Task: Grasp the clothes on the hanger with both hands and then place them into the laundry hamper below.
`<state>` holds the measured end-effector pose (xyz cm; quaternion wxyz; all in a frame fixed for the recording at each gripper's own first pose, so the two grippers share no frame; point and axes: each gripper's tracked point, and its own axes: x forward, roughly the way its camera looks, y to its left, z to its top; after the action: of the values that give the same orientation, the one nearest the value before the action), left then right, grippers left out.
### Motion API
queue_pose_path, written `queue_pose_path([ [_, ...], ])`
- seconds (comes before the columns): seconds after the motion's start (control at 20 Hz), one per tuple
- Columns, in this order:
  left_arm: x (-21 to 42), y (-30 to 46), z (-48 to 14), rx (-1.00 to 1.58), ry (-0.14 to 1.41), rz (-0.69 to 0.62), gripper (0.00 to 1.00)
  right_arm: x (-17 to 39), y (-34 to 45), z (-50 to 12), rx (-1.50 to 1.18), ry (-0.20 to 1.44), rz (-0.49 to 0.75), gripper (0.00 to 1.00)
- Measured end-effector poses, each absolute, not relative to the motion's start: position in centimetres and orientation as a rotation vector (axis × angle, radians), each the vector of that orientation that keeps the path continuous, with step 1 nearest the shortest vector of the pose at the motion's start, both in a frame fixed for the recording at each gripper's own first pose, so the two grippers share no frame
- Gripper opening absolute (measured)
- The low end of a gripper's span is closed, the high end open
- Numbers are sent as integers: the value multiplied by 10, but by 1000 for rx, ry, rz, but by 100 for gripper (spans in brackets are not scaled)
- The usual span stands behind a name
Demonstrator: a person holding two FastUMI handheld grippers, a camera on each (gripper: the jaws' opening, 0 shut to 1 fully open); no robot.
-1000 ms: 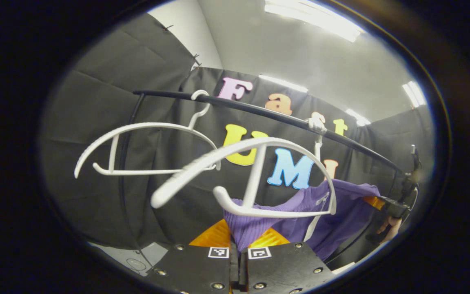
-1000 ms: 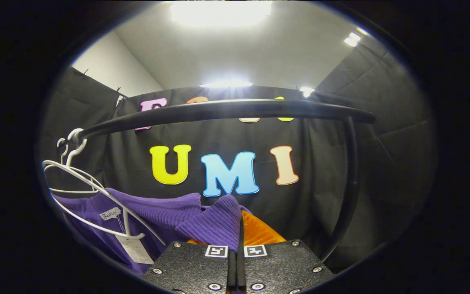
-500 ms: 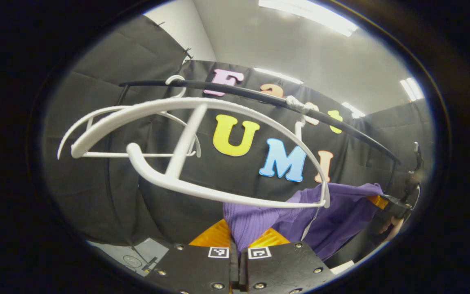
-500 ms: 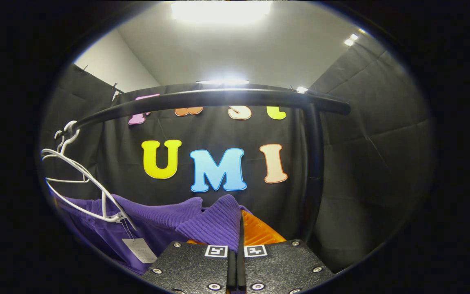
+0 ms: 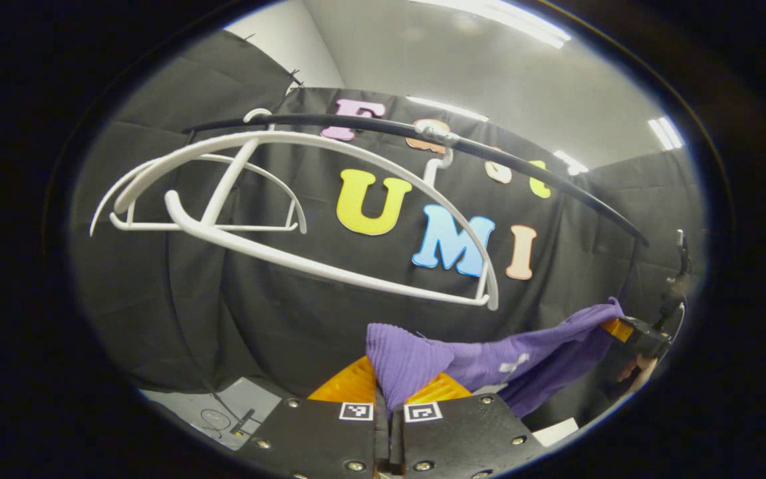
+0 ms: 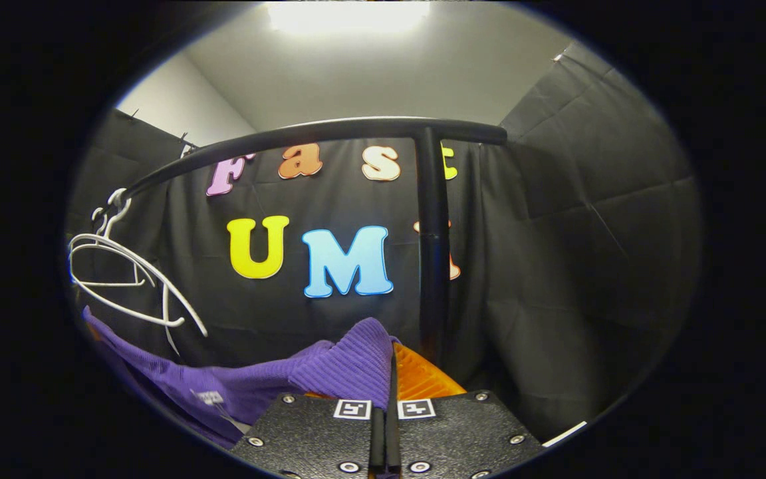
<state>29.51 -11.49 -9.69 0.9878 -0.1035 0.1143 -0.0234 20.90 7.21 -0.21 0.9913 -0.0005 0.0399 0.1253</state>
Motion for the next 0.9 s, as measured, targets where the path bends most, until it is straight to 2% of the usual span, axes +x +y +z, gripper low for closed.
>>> queue_pose_path([
  [0.4, 246, -115, -137, -153, 328, -75, 2, 160, 70, -24, -15, 130, 284, 0],
  [0.55, 219, -99, -149, -171, 352, -90, 8, 133, 70, -32, -20, 161, 271, 0],
  [0.6, 206, -93, -153, -177, 363, -100, 8, 124, 71, -34, -20, 171, 260, 0],
  [0.65, 196, -86, -159, -182, 385, -110, 2, 113, 72, -38, -22, 192, 244, 0],
  [0.9, 157, -57, -178, -175, 413, -160, 2, 45, 91, -60, -36, 285, 213, 0],
])
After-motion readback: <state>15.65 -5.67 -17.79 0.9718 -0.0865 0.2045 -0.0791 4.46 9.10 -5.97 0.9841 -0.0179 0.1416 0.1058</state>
